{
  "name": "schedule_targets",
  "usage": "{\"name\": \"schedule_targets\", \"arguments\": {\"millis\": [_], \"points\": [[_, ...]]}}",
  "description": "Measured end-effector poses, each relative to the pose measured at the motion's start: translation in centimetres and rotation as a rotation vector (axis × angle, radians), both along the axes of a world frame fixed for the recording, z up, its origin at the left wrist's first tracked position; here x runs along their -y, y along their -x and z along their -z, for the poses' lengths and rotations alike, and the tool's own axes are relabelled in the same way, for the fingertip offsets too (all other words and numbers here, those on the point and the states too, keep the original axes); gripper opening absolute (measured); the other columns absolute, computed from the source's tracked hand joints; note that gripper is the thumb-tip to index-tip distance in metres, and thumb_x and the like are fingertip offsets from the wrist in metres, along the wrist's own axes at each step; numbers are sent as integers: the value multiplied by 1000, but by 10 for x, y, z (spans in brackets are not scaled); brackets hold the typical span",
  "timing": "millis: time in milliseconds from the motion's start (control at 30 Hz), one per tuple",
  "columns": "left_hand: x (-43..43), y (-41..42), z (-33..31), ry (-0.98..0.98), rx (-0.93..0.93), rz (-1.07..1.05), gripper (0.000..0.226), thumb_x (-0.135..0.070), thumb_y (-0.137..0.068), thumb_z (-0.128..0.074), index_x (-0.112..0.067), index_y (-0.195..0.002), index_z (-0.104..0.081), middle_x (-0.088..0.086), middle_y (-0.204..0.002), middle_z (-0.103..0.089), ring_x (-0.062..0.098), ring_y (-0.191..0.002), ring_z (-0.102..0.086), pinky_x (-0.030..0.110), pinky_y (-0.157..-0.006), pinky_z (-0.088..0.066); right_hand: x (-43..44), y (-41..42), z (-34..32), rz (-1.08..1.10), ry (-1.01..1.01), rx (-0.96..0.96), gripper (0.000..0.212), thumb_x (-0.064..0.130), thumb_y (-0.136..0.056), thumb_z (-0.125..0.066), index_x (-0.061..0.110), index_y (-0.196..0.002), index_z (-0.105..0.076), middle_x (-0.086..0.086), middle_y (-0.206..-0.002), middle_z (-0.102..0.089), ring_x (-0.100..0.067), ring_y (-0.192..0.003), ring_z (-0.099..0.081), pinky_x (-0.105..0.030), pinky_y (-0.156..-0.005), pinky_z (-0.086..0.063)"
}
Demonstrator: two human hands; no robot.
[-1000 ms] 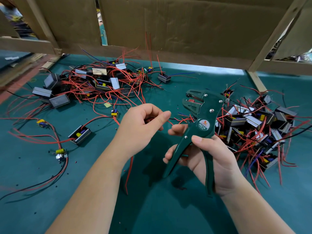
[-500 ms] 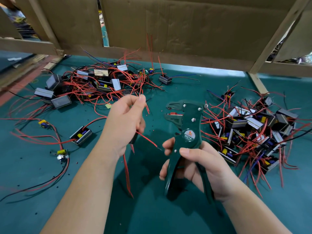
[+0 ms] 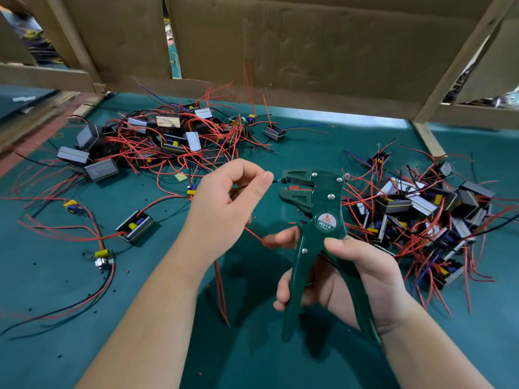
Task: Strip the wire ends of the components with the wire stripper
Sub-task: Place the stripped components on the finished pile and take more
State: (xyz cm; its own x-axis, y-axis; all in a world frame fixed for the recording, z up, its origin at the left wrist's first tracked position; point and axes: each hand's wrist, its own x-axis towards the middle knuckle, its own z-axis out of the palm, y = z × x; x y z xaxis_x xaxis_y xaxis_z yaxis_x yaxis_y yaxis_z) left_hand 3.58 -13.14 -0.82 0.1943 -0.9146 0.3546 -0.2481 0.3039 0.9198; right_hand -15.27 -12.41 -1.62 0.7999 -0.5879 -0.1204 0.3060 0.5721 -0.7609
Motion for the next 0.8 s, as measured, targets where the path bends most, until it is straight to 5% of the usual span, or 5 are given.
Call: {"name": "schedule_targets", "arguments": {"millis": [133,600,800], "points": [[1,-2,0,13,30,8,14,-29,-89,-58,-21,-77,-58,-9,-53,-43,11,-46,-40,17,-47,-37,1,1,1,30,-45,11,57,35,-66,-80,1,-109,-67,-22,-101,-63,-39,-73,-63,-52,-72,-53],[1,-2,2,11,28,18,18,-30,-82,-65,-30,-65,-61,-8,-47,-44,8,-43,-38,20,-45,-34,0,-2,0,-13,9,-44,44,31,-66,-81,2,-95,-65,-20,-81,-61,-38,-68,-64,-52,-71,-53],[0,-5,0,40,84,3,10,-26,-85,-63,-29,-82,-73,-4,-61,-49,2,-50,-47,15,-55,-38,0,-3,0,27,12,-55,45,32,-64,-83,2,-94,-65,-21,-80,-60,-38,-67,-63,-52,-70,-53]]}}
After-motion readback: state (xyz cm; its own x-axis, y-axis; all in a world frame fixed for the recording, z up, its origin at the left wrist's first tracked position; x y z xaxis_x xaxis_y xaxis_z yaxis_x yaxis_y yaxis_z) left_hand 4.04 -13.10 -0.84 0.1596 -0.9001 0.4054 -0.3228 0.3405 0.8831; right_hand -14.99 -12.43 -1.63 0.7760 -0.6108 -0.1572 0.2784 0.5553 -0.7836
